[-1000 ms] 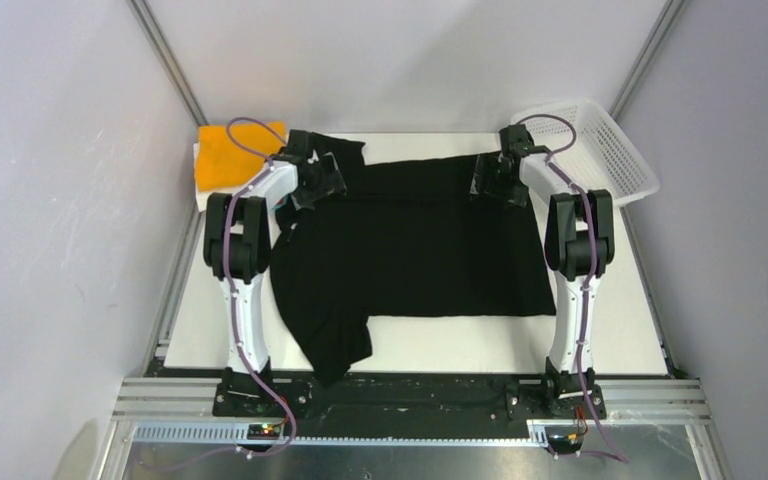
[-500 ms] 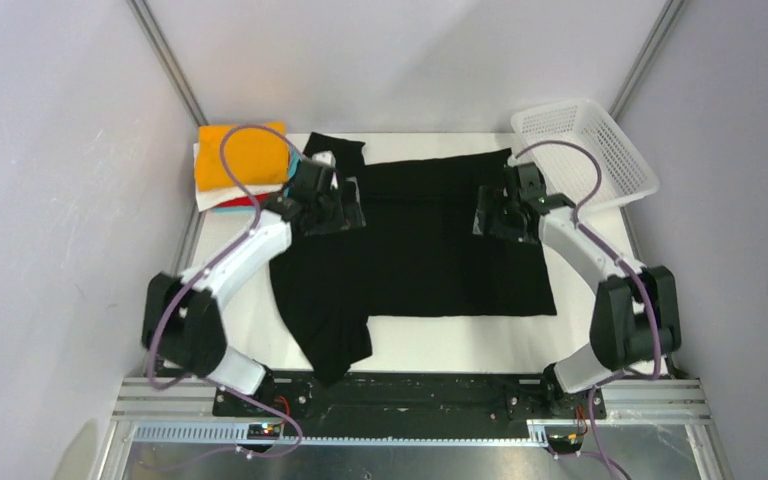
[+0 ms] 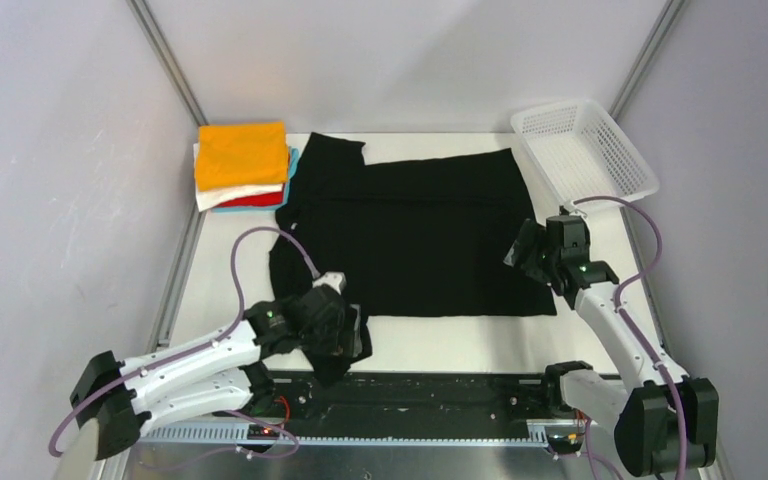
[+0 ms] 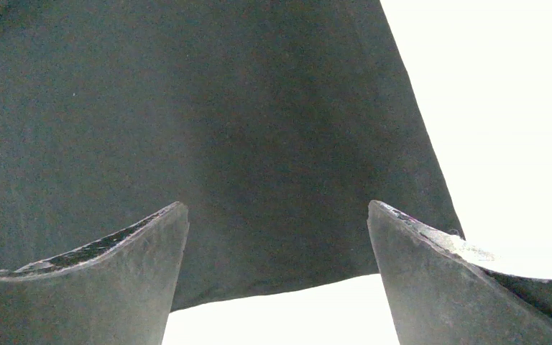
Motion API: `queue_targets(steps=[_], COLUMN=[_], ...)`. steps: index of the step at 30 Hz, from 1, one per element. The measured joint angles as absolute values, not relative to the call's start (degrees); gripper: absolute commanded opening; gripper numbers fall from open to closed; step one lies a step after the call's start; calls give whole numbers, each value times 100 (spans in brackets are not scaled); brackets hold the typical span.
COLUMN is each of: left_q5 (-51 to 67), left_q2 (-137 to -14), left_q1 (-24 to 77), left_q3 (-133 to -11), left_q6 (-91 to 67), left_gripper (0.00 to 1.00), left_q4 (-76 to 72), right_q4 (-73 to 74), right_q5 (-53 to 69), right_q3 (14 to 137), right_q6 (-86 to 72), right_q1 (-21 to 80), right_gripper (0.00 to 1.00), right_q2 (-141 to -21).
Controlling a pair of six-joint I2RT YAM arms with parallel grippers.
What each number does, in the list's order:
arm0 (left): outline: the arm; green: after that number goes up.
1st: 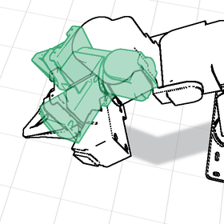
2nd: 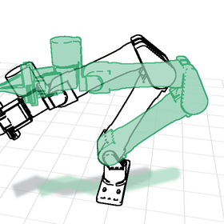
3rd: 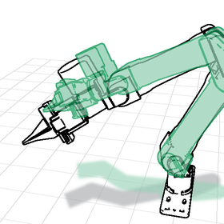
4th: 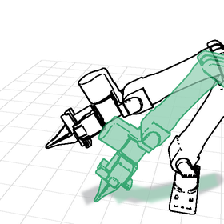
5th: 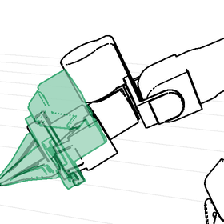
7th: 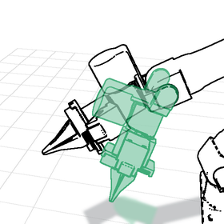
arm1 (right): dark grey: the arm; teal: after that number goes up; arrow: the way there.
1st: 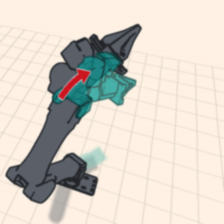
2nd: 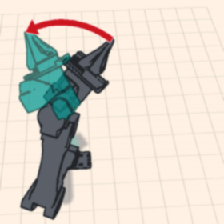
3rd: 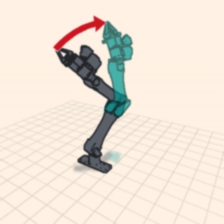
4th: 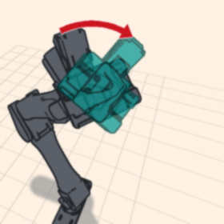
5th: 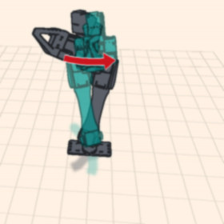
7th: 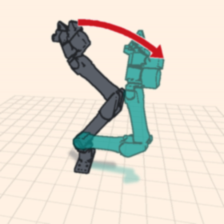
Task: Fold and stack the t-shirts
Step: Grab the side of the flattened tshirt closest away from the robot with both arms
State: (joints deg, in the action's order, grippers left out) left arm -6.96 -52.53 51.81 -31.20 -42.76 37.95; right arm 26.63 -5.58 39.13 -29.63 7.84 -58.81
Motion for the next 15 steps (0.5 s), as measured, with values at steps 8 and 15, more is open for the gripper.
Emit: queue_targets(steps=[8, 15], left_q5=[-506, -930], left_q2=[-5037, -5881], left_q1=[5944, 5959], left_q3=[-2469, -2770], left_q6=[-5127, -5236], left_gripper=[74, 36], left_q4=[4285, 4375], right_q4=[2565, 2486], right_q5=[-558, -515], right_q3=[3824, 3822], right_q6=[-3002, -3006], right_q1=[679, 626], right_gripper=[100, 99], right_q2=[-5854, -5907])
